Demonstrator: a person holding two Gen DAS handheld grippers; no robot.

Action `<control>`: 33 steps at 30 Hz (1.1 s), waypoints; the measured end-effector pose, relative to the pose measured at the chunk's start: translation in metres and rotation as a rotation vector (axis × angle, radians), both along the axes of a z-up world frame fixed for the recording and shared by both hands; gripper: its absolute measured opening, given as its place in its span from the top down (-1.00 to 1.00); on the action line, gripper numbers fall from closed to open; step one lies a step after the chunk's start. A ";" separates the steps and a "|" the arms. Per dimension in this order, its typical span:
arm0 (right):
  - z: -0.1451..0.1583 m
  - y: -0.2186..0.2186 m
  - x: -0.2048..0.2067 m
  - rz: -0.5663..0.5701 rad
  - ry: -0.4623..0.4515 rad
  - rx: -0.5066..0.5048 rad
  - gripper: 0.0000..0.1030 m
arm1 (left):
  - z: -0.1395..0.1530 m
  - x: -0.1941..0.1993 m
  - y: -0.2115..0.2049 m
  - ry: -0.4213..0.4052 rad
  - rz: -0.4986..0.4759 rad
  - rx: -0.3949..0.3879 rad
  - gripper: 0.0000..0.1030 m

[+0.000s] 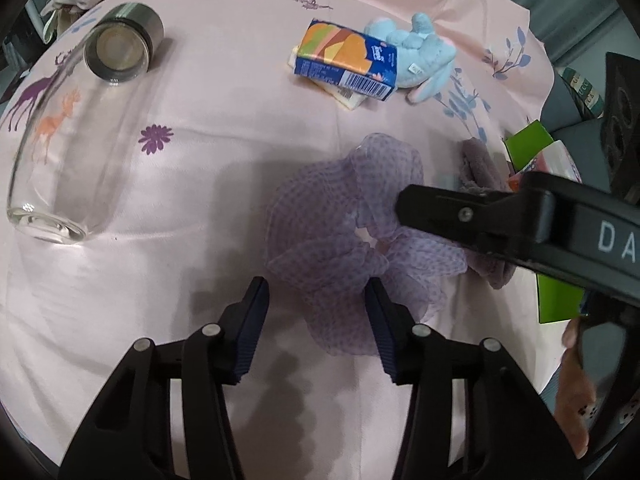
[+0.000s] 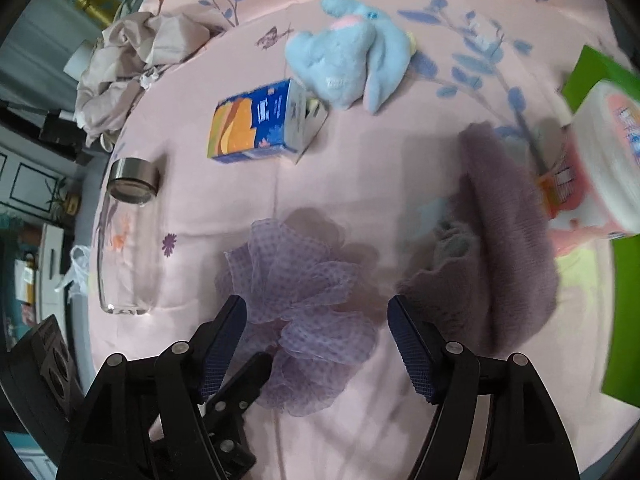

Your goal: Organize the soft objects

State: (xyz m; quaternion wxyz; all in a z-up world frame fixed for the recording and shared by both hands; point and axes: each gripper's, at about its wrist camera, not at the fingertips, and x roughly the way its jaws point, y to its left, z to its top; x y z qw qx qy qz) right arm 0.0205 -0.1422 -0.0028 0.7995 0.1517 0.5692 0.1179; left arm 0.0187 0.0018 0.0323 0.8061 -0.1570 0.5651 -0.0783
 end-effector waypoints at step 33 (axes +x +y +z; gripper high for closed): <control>0.097 -0.073 -0.065 -0.134 -0.495 0.209 0.62 | 0.132 -0.004 -0.079 -0.577 -0.154 -0.010 0.84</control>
